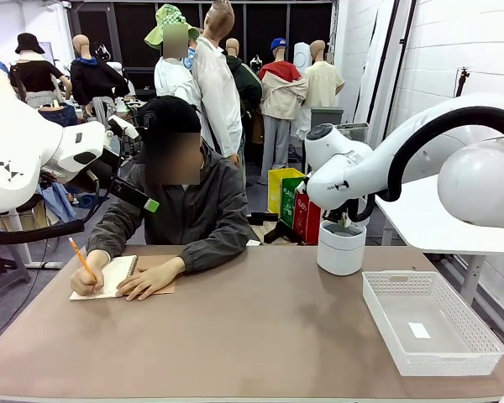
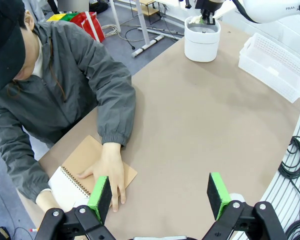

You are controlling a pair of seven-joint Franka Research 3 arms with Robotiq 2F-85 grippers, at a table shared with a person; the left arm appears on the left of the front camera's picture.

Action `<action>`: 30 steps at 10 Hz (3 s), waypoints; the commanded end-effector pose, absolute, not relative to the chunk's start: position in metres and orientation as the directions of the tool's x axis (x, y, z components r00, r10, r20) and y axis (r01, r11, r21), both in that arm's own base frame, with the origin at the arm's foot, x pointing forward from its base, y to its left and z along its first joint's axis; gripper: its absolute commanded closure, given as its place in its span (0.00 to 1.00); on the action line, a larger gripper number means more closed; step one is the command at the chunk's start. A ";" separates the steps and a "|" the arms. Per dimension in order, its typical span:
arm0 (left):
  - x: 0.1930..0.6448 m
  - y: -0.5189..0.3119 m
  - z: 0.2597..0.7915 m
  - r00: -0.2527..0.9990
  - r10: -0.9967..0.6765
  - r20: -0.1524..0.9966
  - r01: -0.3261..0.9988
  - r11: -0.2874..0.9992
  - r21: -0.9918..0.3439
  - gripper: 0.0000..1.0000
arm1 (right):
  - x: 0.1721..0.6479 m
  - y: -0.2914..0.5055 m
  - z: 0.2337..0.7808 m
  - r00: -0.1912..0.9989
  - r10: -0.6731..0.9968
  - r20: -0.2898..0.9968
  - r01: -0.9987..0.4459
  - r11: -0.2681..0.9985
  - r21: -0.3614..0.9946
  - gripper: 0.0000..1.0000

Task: Sort the paper based on its condition.
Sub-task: If a person hands you a paper, place it in the Organizing basket , and if it's crumpled, put it in the Trash can.

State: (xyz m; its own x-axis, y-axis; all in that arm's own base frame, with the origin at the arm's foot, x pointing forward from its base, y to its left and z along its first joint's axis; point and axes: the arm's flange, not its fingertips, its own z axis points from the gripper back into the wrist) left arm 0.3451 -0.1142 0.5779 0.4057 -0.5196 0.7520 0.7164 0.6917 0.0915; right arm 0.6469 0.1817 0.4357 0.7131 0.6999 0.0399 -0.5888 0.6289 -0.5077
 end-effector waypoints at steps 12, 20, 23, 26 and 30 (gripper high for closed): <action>0.345 -0.113 0.579 0.411 -0.519 0.749 0.719 0.690 0.084 0.00 | 0.647 0.188 0.449 0.747 0.663 0.043 -0.565 0.669 -0.483 0.00; 0.345 -0.113 0.579 0.411 -0.519 0.749 0.719 0.690 0.084 0.00 | 0.642 0.191 0.448 0.753 0.657 -0.029 -0.600 0.667 -0.442 0.00; 0.345 -0.113 0.579 0.411 -0.519 0.749 0.719 0.690 0.084 0.00 | 0.643 0.190 0.448 0.756 0.654 -0.025 -0.598 0.675 -0.432 0.40; 0.345 -0.113 0.579 0.411 -0.519 0.749 0.719 0.690 0.084 0.00 | 0.643 0.190 0.448 0.758 0.651 -0.028 -0.598 0.678 -0.427 0.40; 0.345 -0.113 0.579 0.411 -0.519 0.749 0.719 0.690 0.084 0.00 | 0.645 0.188 0.449 0.769 0.639 -0.016 -0.581 0.689 -0.433 0.43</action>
State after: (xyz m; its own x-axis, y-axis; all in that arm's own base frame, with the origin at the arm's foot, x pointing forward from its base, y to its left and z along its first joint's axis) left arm 0.3451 -0.1142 0.5779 0.4057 -0.5196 0.7519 0.7164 0.6917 0.0915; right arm 0.6398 0.1890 0.4460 0.7626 0.6467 -0.0128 -0.5834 0.6792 -0.4455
